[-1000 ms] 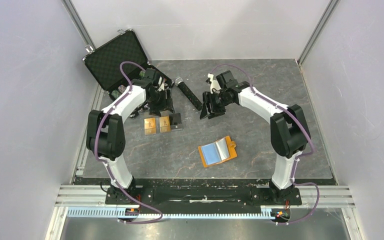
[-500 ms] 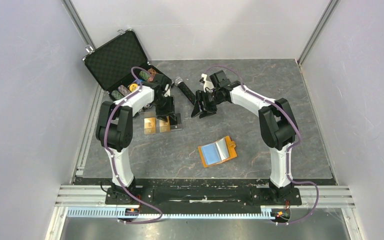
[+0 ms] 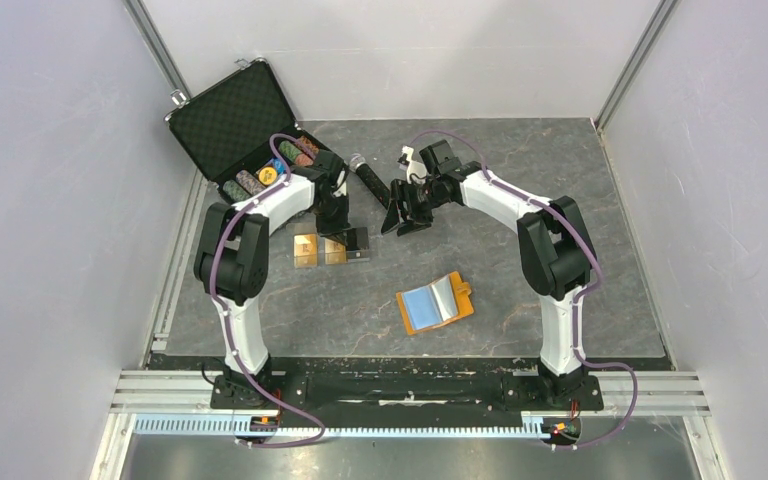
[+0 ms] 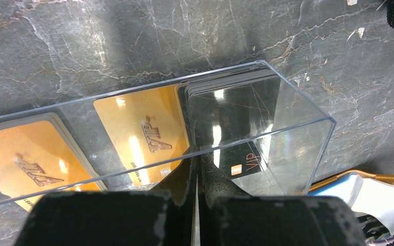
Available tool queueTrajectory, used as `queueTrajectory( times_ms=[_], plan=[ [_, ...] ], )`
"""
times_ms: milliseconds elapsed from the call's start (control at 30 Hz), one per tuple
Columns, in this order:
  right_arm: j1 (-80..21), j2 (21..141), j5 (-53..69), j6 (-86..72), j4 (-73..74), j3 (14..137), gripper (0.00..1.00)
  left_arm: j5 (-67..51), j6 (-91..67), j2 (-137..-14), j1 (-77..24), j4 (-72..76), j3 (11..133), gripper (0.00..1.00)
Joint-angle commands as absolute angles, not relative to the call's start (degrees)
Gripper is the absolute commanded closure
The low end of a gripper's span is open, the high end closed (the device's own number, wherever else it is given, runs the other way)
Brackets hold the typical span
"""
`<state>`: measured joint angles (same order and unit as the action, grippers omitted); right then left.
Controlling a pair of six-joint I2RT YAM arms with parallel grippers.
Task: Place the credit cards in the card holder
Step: Pick up the credit card from the storage box.
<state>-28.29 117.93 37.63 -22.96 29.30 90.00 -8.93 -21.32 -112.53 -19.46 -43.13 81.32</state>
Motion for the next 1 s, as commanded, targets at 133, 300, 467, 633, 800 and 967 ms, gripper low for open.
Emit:
queueTrajectory(
  times_ms=[133,300,467,633,800,967],
  plan=[
    [-28.5,118.1,39.2,-23.7,27.2,90.9,0.43,-10.1,-19.7,-107.7,-20.0,-40.9,80.9,0.98],
    [-29.0,119.4,40.0,-25.1,25.2,90.8,0.40,-11.0,-21.4,-107.3,-19.8,-40.0,80.5,0.97],
    [-29.8,121.8,41.8,-27.3,22.6,91.7,0.38,-12.0,-23.5,-106.4,-19.4,-37.6,78.2,0.96],
    [-29.9,124.2,42.4,-28.0,22.2,93.6,0.38,-16.2,-25.4,-104.8,-19.3,-33.0,76.1,0.95],
    [-30.0,124.6,42.6,-28.2,21.8,93.1,0.38,-22.3,-27.4,-104.4,-19.3,-28.6,75.0,0.89],
    [-29.9,124.3,42.8,-28.8,20.8,92.1,0.37,-18.9,-26.7,-103.4,-19.3,-30.2,74.5,0.62]
  ],
)
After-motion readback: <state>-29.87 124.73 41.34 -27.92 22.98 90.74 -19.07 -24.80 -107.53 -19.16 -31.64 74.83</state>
